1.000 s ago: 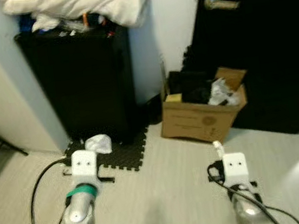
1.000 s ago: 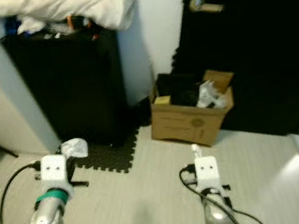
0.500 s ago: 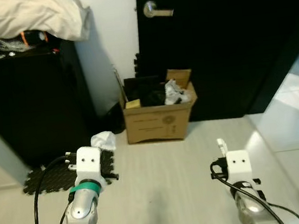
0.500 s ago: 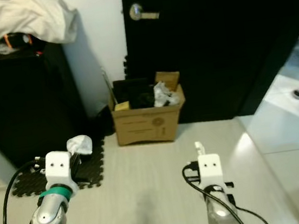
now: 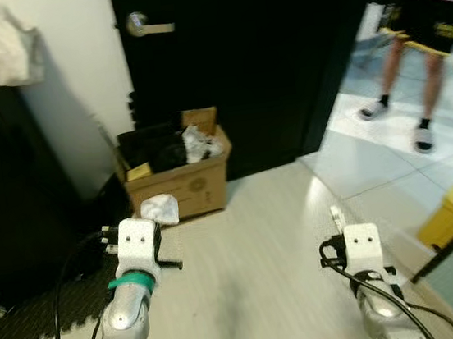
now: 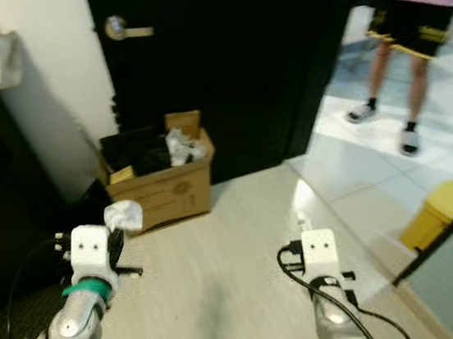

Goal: Clean up the room

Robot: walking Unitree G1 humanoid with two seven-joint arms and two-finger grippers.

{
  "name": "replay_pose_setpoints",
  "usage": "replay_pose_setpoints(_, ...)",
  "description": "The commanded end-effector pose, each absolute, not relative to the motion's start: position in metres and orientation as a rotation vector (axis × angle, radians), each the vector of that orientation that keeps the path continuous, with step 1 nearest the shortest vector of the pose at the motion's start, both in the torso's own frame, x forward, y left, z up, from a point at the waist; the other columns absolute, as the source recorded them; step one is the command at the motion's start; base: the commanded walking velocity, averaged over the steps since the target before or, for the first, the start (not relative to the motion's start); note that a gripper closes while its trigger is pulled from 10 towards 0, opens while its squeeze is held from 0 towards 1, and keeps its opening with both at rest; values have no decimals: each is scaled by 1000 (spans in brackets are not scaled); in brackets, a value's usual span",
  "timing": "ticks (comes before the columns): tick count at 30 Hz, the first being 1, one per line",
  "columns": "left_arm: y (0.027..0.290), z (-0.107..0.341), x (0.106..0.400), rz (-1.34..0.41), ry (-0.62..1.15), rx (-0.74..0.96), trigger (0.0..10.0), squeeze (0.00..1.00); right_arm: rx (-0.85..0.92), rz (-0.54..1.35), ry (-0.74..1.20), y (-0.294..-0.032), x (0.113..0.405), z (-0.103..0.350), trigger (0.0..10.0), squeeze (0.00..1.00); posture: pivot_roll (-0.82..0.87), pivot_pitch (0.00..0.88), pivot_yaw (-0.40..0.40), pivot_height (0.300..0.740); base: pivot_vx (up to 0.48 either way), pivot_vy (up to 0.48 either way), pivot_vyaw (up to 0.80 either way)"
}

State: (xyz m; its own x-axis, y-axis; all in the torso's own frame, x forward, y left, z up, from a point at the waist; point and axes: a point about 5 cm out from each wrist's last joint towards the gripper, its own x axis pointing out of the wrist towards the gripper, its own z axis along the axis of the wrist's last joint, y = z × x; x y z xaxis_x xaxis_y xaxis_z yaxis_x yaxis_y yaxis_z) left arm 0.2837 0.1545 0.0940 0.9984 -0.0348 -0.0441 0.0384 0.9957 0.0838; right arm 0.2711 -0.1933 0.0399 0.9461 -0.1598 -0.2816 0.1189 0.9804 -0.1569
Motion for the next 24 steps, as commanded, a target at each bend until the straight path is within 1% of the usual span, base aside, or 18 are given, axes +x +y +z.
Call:
replay_pose_setpoints(1,156,92,281,-36,47,72,10000,0,-142,-121,309,-189,272,38,10000,0,60,0,61,740,0,0,0)
replay_pose_setpoints(18,153,92,280,-58,44,58,10000,0,-146,-116,308,-189,272,38,10000,0,58,0,60,740,268,0,0)
replay_pose_setpoints(24,153,92,279,-63,47,57,10000,0,-145,-121,310,-190,271,38,10000,0,52,0,71,740,276,0,0)
